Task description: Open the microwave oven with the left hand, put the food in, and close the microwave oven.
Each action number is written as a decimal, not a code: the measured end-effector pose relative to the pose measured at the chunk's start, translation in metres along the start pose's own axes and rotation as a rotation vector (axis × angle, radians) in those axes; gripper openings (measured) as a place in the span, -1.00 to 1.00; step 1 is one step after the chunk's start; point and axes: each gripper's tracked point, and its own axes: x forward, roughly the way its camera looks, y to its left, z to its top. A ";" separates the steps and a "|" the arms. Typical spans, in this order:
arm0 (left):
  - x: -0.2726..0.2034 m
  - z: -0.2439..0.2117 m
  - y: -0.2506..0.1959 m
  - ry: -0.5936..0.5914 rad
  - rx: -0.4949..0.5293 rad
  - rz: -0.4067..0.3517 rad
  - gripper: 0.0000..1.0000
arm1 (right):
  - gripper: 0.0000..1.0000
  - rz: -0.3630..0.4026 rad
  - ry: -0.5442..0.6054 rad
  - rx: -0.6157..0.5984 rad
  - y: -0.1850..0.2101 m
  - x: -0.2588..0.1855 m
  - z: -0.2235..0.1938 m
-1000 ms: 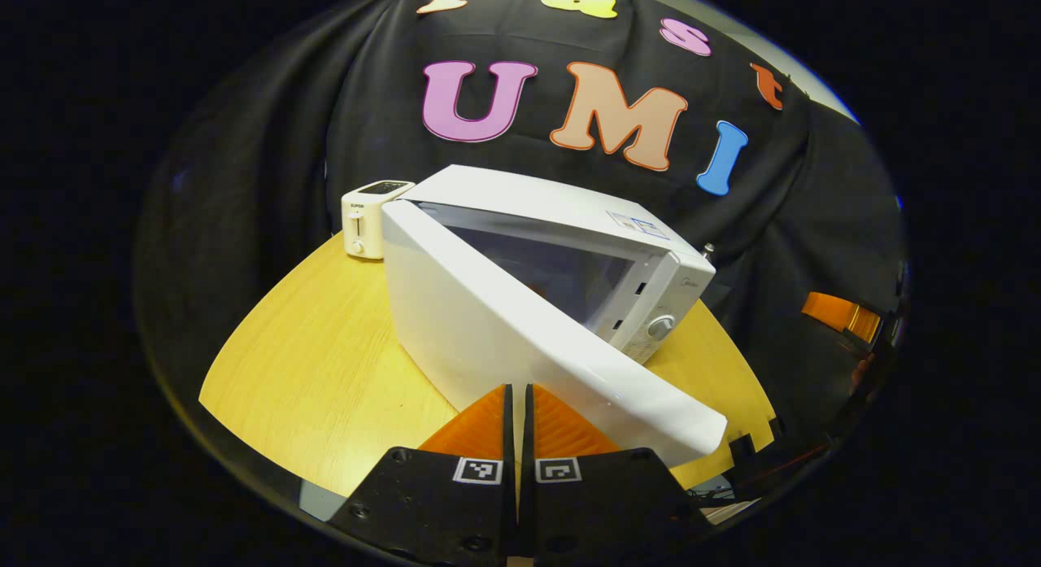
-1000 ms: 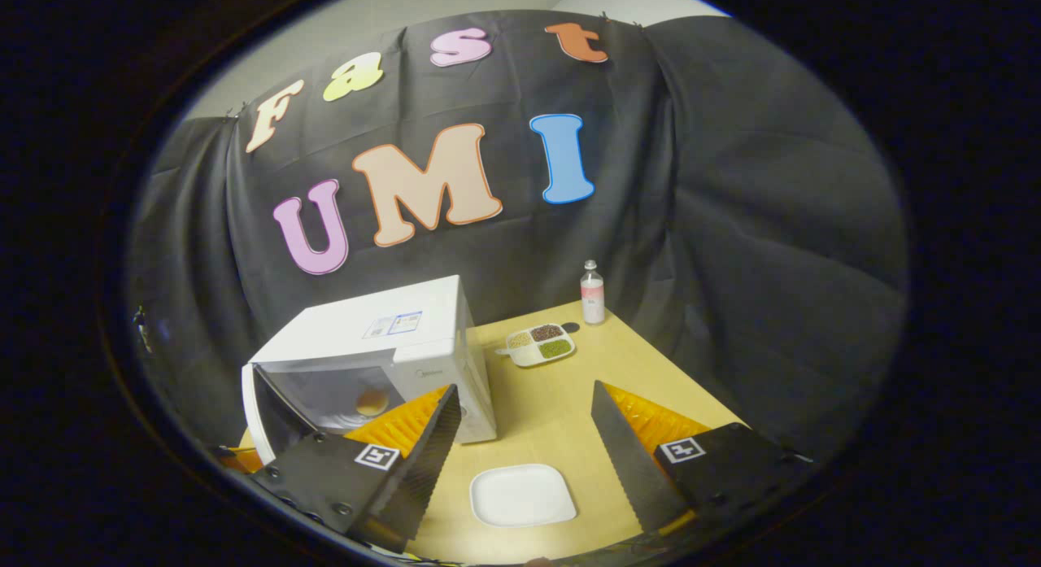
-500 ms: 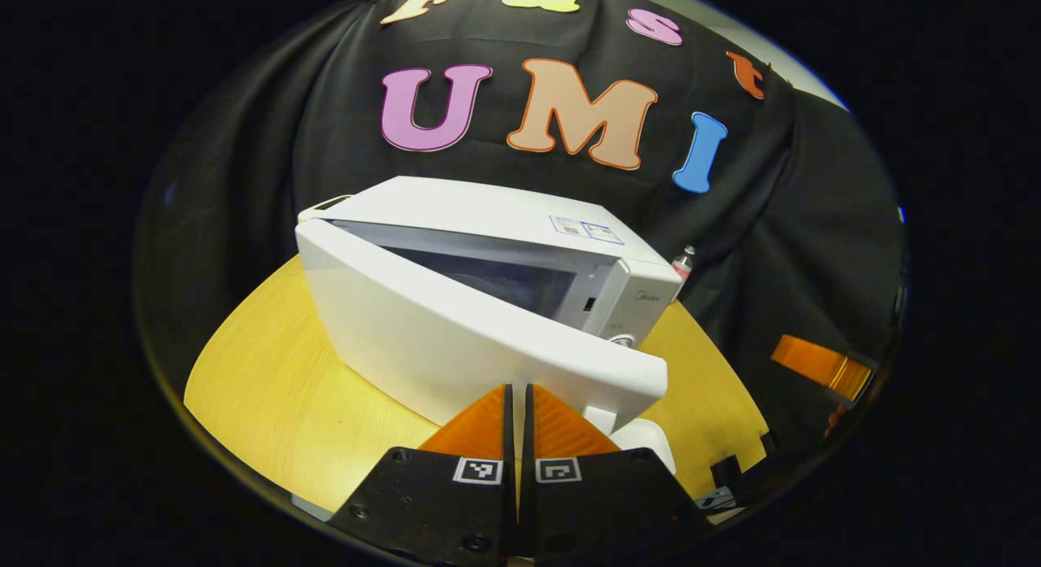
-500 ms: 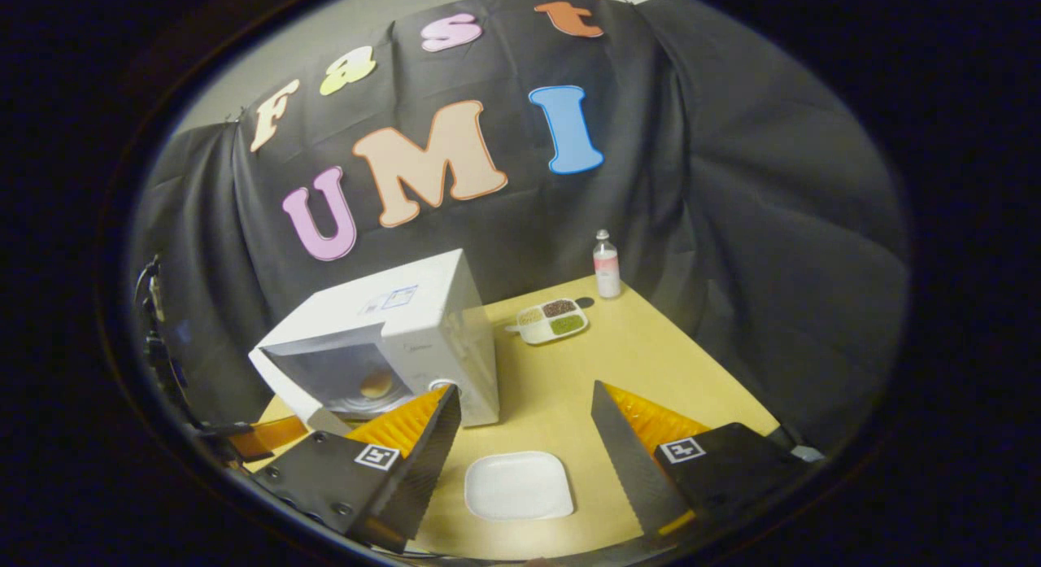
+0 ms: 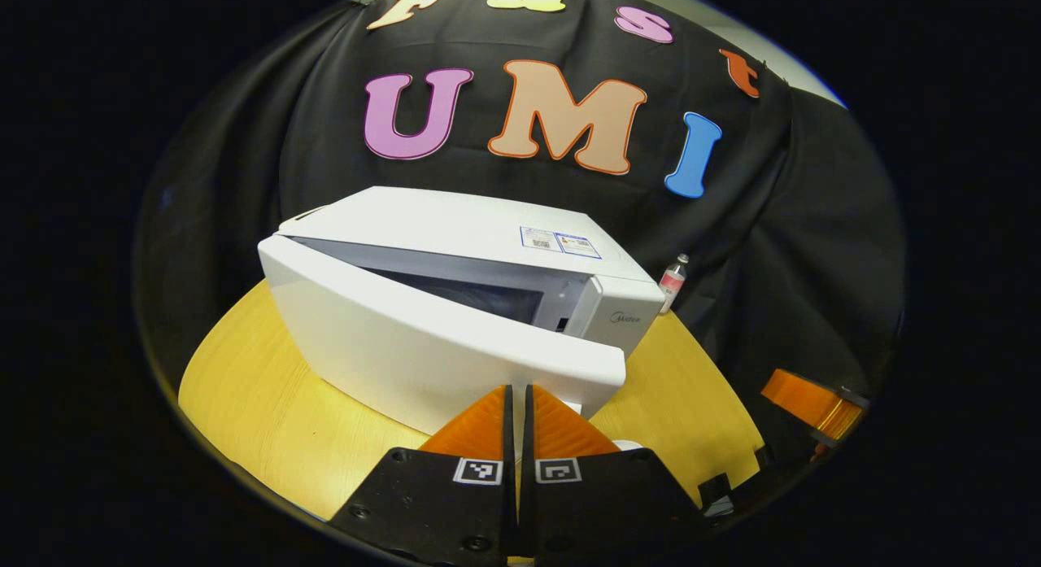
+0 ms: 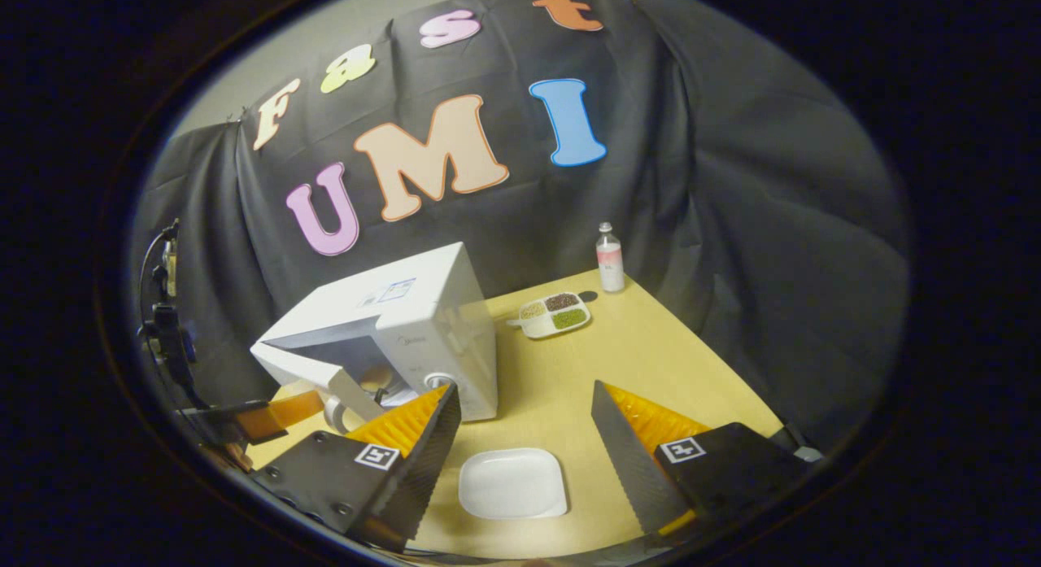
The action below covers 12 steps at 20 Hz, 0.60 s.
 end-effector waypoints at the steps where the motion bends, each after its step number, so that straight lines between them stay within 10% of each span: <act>1: 0.004 0.002 -0.002 -0.003 0.005 -0.002 -0.99 | 0.99 -0.001 -0.005 0.001 -0.001 -0.001 0.002; 12: 0.044 0.021 -0.009 -0.026 0.061 -0.042 -0.99 | 0.99 -0.049 -0.041 -0.012 -0.009 -0.006 0.009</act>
